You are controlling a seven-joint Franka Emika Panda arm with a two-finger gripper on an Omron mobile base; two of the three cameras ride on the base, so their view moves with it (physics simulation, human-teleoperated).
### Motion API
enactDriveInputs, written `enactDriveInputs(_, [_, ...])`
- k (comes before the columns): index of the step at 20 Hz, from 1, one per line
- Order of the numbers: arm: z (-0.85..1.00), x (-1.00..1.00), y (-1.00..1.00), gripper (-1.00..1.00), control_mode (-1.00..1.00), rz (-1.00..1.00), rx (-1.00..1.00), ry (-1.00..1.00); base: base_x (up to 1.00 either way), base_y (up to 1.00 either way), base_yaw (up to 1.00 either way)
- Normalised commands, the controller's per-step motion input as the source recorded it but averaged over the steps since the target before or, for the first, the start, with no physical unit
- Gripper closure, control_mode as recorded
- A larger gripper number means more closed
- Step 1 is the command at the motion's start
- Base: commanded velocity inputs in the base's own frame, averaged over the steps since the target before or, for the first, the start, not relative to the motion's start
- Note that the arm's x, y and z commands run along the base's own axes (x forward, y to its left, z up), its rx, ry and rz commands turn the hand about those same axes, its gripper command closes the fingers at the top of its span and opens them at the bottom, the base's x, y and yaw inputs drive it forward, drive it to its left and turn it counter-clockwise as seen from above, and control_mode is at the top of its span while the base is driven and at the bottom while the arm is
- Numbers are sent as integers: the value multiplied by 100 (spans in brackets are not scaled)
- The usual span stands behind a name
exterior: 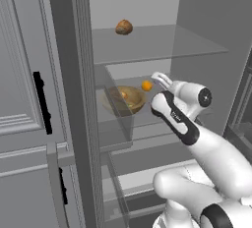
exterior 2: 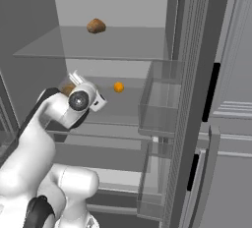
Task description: Pick the chicken drumstick and cucumber from their plates and place them in the bowl. Then put the bowl in the fridge.
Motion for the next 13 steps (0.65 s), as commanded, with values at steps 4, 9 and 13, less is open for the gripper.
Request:
enactDriveInputs(4, [100, -100, -39, -100, -100, -3, 8, 4, 0, 0, 0])
enactDriveInputs(9, [100, -100, -43, -100, -100, -6, 16, 19, 0, 0, 0])
enactDriveInputs(13, [59, -73, -26, -100, -100, 0, 5, 48, 0, 0, 0])
